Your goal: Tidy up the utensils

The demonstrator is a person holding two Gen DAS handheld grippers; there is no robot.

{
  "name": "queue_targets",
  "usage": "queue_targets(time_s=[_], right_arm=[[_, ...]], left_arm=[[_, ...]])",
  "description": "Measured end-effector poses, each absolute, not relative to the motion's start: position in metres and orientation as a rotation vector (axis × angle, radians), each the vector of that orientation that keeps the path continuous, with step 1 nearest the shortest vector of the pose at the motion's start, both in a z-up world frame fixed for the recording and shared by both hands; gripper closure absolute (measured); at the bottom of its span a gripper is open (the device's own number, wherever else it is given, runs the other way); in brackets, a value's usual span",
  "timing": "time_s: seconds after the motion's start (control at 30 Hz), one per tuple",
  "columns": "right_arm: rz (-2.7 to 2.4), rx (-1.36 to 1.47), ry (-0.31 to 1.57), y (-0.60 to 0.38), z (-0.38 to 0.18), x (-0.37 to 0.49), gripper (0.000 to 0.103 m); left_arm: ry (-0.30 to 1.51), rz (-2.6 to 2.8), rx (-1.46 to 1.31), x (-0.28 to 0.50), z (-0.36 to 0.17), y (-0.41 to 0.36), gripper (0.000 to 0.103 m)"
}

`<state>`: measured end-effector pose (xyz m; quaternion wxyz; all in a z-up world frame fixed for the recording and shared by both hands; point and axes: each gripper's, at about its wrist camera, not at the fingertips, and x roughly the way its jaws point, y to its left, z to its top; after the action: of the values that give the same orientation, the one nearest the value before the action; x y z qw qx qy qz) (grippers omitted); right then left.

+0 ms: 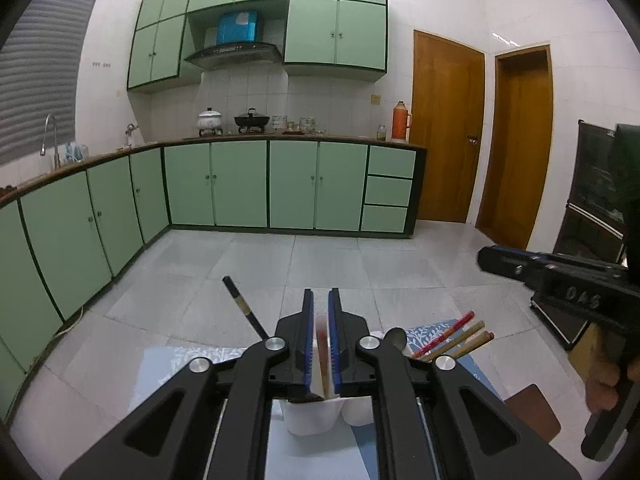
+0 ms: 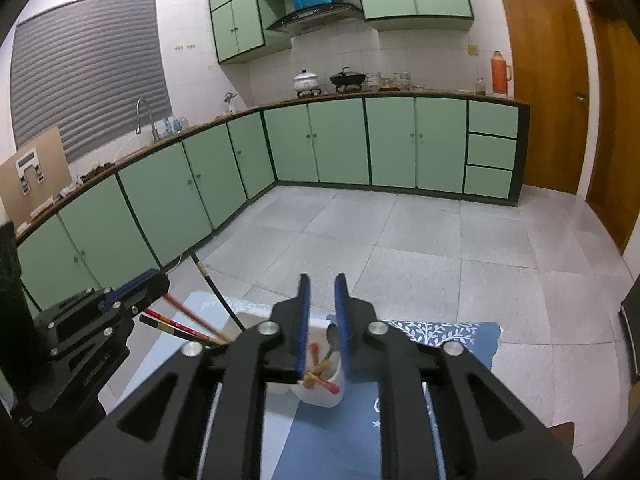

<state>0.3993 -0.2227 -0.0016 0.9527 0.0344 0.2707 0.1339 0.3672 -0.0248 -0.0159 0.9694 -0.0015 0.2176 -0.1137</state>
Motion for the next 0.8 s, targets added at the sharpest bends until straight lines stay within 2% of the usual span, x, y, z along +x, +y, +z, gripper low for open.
queue_targets(time_s=[0.23, 0.33, 0.67, 0.73, 0.8], right_arm=[[0.241, 0.096, 0.494, -0.240, 0.012, 0.374, 0.068], [0.228, 0.114, 0.467, -0.248, 0.015, 0.355, 0.057], [0.199, 0.131, 0.415, -0.256, 0.008, 0.276, 0.016], [0.202, 0.130, 0.414, -0.253, 0.005, 0.263, 0.013], [0.209, 0.133, 0.423, -0.251, 0.002, 0.251, 0.009]], left_arm=[[0.395, -0.208, -0.037, 0.342, -0.003, -0.008, 0.066], [0.373, -0.205, -0.046, 0.323, 0.004, -0.004, 0.055], [0.370, -0.188, -0.053, 0.267, 0.006, 0.001, 0.028], [0.380, -0.184, -0.053, 0.254, 0.005, 0.000, 0.018], [0.380, -0.185, -0.050, 0.243, 0.005, -0.001, 0.014]])
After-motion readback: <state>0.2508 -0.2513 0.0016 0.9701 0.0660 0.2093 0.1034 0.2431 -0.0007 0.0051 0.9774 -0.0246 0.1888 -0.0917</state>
